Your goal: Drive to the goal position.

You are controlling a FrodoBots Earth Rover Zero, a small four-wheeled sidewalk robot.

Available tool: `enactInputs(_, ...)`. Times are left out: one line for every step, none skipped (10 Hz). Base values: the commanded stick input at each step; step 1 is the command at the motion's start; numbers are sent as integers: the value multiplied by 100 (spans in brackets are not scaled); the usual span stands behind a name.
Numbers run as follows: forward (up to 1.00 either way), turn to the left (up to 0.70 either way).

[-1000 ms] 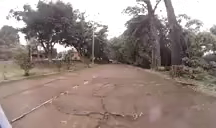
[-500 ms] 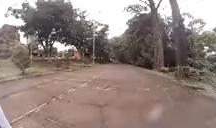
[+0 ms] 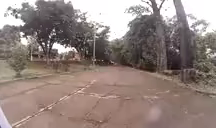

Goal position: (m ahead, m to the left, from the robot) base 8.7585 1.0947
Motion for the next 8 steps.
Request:
enactInputs(70,0)
enactInputs(70,0)
enactInputs(70,0)
enactInputs(70,0)
enactInputs(70,0)
enactInputs(70,0)
enactInputs(70,0)
enactInputs(70,0)
